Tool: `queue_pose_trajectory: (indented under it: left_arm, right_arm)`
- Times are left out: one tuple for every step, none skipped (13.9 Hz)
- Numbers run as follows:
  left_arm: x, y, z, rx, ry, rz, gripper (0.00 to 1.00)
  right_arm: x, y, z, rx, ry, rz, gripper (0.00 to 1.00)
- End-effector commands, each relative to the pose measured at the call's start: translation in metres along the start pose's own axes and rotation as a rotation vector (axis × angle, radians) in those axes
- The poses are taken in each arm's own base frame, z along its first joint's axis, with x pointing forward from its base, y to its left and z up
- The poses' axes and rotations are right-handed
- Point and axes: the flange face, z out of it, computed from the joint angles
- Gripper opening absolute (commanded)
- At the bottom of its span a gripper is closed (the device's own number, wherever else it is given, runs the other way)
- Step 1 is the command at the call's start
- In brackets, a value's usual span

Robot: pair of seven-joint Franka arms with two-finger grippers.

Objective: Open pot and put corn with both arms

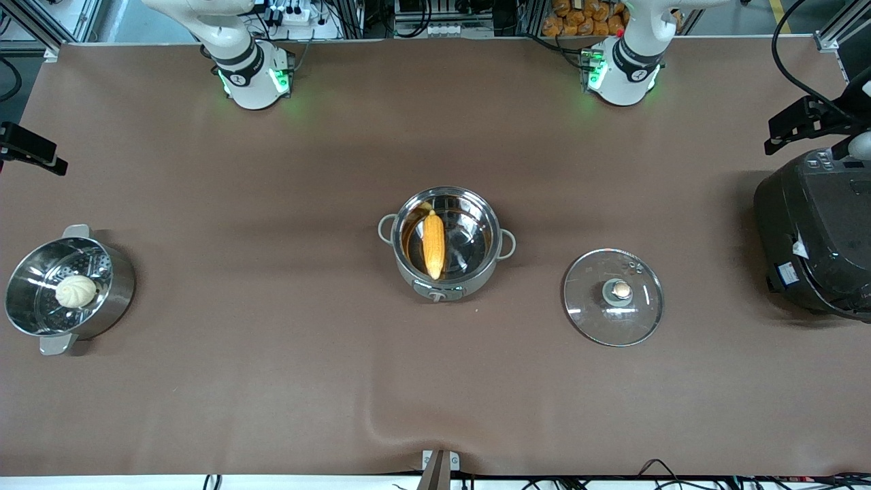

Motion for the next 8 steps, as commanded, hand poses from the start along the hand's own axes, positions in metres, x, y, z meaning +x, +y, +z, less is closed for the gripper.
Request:
queue_pose_trajectory:
  left_arm:
    - [0.0003, -0.0024, -0.0061, -0.018, -0.006, -0.002, 1.0]
    - [0.001, -0.0022, -0.0048, -0.019, -0.007, -0.007, 1.0]
    - [0.0009, -0.0022, -0.0039, -0.019, -0.01, -0.009, 1.0]
    - [0.0009, -0.003, -0.0032, -0.02, -0.012, -0.012, 1.0]
    - [0.0016, -0.0021, -0.0026, -0.021, -0.012, -0.01, 1.0]
    - [0.0018, -0.0021, -0.0027, -0.021, -0.01, -0.012, 1.0]
    - [0.0019, -0.0013, -0.0027, -0.021, -0.01, -0.012, 1.0]
    - [0.0022, -0.0013, -0.0037, -0.02, -0.006, -0.012, 1.0]
  right_arm:
    - [-0.0077, -0.0007, -0.0036, -0.01, 0.007, -0.01, 1.0]
    - [-0.0082, -0.0007, -0.0032, -0.009, 0.002, -0.01, 1.0]
    - [-0.009, -0.0008, -0.0038, -0.009, 0.002, -0.01, 1.0]
    - [-0.009, -0.0008, -0.0038, -0.009, 0.002, -0.01, 1.0]
    - [-0.0087, -0.0008, -0.0041, -0.01, 0.005, -0.006, 1.0]
    - [-0.0079, -0.0014, -0.0034, -0.011, 0.005, -0.005, 1.0]
    - [-0.0077, -0.0014, -0.0035, -0.011, 0.007, -0.005, 1.0]
    - [-0.0076, -0.0005, -0.0037, -0.011, 0.009, -0.004, 1.0]
